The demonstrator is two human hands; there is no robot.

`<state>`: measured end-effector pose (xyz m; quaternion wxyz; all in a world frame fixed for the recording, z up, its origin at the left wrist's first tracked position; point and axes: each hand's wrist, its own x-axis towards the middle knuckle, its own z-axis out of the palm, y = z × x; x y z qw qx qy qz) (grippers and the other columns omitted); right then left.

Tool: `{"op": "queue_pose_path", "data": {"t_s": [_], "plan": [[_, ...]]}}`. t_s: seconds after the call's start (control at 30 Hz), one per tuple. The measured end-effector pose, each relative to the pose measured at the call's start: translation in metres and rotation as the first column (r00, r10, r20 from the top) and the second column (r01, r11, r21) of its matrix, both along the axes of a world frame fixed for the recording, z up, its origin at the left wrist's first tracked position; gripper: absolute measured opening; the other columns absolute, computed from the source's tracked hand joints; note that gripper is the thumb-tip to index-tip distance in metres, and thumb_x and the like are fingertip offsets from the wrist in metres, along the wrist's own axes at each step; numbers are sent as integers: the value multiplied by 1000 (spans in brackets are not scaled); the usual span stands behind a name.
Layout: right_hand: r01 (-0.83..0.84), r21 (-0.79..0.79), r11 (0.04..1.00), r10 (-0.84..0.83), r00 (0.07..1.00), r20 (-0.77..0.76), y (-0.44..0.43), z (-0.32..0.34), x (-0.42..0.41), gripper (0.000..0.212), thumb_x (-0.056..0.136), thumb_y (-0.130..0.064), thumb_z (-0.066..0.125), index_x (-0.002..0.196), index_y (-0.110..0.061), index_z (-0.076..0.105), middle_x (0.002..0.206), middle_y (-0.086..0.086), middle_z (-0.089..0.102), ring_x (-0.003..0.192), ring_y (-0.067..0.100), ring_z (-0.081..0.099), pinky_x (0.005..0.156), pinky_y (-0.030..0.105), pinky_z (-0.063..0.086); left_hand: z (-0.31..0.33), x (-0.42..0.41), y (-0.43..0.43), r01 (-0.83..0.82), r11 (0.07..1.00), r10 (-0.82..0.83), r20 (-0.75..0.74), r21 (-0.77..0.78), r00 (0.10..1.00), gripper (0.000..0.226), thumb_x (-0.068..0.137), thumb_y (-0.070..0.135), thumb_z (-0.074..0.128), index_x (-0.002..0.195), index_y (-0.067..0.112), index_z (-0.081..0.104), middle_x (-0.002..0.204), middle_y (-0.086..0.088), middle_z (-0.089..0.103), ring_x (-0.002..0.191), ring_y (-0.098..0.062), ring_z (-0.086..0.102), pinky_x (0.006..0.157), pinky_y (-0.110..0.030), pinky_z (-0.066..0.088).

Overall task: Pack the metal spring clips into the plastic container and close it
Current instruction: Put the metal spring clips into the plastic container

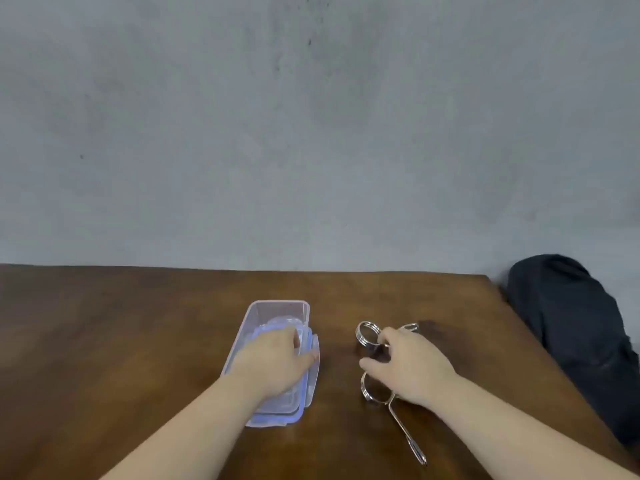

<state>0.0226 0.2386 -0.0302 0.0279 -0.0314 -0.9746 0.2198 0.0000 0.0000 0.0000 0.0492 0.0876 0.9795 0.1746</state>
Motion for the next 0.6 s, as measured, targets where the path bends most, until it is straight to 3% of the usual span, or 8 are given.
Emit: {"op": "queue_pose_path", "data": {"t_s": [0.07,0.13,0.23,0.4,0.47,0.5,0.53,0.6], "plan": [[-40,239,970,41,999,1,-6,-5,4,67,74,-74,48,122,-29,60,116,-6,65,108,20,60,91,38,49,-7,4,-1,-20,998,20,10,-61,1000,39,99,55,48,99,22,67,71,8,67,75,-13,67,58,-25,41],[-7,188,982,-1,999,42,-9,-14,11,69,74,-73,50,126,-28,59,121,-6,62,113,21,58,91,37,48,-14,12,-3,-52,995,50,-23,-88,998,36,100,54,47,106,25,67,72,9,68,76,-12,67,60,-24,45],[9,154,988,-22,996,86,-9,-23,13,63,70,-74,50,113,-29,61,114,-8,63,108,19,60,86,36,51,-22,18,-4,-81,992,74,-73,-93,995,39,98,55,48,122,29,63,90,7,75,88,-15,70,74,-31,58],[-5,219,976,-19,994,108,-12,-29,15,48,72,-69,56,100,-29,57,103,-9,60,101,17,62,78,34,52,-32,30,-10,-48,997,44,-84,-53,995,37,98,52,50,126,32,63,82,6,77,80,-11,71,70,-26,59],[-1,212,977,-24,993,116,-13,-28,14,42,71,-63,57,95,-29,56,100,-10,60,96,17,63,72,33,50,-33,37,-13,-13,998,7,-99,-68,995,27,100,47,48,113,32,66,71,8,69,71,-10,64,60,-22,51],[2,198,980,-26,992,122,-13,-27,14,39,70,-62,57,93,-29,56,97,-10,60,93,16,63,70,33,49,-32,41,-15,11,996,-21,-117,-88,993,22,101,43,47,97,30,65,65,7,62,66,-11,59,54,-20,44],[18,175,984,-42,990,133,-12,-26,14,37,68,-60,57,89,-30,57,94,-11,60,89,15,63,68,32,50,-31,45,-17,26,994,-40,-136,-107,990,27,101,40,46,80,28,57,62,6,56,62,-12,55,50,-20,38],[45,101,994,-58,990,131,-10,-23,12,32,65,-58,58,83,-31,60,87,-11,62,83,13,63,67,31,52,-30,50,-23,72,983,-103,-181,-167,978,39,101,34,46,64,23,40,57,4,46,54,-14,46,47,-19,29]]}}
